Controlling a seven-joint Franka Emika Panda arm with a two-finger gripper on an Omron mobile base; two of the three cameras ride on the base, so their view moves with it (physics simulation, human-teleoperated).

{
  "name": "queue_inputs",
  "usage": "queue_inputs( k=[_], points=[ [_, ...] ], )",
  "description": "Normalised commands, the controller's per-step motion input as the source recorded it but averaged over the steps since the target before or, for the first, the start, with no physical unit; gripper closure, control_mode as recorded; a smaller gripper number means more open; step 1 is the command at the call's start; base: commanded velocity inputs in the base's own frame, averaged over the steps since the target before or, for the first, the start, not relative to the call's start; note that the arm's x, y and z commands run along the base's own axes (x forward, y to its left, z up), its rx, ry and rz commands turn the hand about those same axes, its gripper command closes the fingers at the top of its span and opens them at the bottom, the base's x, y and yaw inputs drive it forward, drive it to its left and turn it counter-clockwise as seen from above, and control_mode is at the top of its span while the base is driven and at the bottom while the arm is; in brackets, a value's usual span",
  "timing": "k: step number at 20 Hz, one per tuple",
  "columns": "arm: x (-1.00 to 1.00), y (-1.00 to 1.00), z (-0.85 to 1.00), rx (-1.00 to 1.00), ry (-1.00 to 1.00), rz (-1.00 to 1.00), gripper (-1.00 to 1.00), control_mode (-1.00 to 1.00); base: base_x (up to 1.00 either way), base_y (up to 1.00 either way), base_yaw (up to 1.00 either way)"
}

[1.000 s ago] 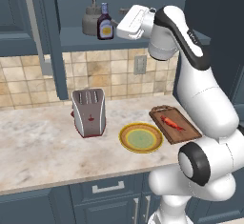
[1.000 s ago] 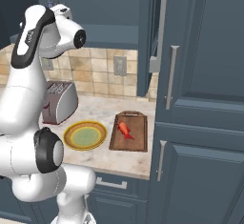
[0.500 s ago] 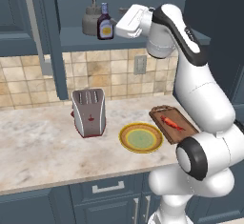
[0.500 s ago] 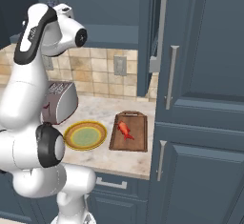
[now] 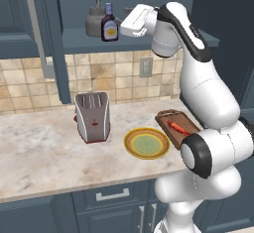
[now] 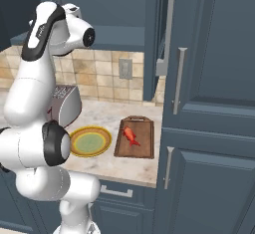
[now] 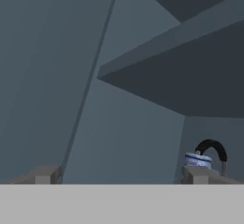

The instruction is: Pick the fish from the plate and place it on the cutting board. Then pick the condiment bottle from the cabinet and place it next to the cutting board.

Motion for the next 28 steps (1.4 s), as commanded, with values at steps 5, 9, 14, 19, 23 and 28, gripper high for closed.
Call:
queue_inputs(
  k=[5, 9, 14, 19, 23, 28],
  points=[
    [0.16, 0.0, 0.0, 0.0, 0.05, 0.0, -1.0, -1.0, 0.0, 0.0, 0.0],
    [0.18, 0.0, 0.0, 0.0, 0.07, -0.01, -1.0, -1.0, 0.0, 0.0, 0.0],
    [0.11, 0.0, 0.0, 0.01, 0.05, -0.01, -1.0, -1.0, 0.0, 0.0, 0.0],
    [0.03, 0.03, 0.0, 0.0, 0.03, 0.0, -1.0, -1.0, 0.0, 0.0, 0.0],
    [0.0, 0.09, 0.0, 0.0, 0.01, 0.0, -1.0, -1.0, 0.0, 0.0, 0.0],
    [0.01, 0.1, 0.0, 0.0, 0.0, 0.0, -1.0, -1.0, 0.0, 0.0, 0.0]
  ],
)
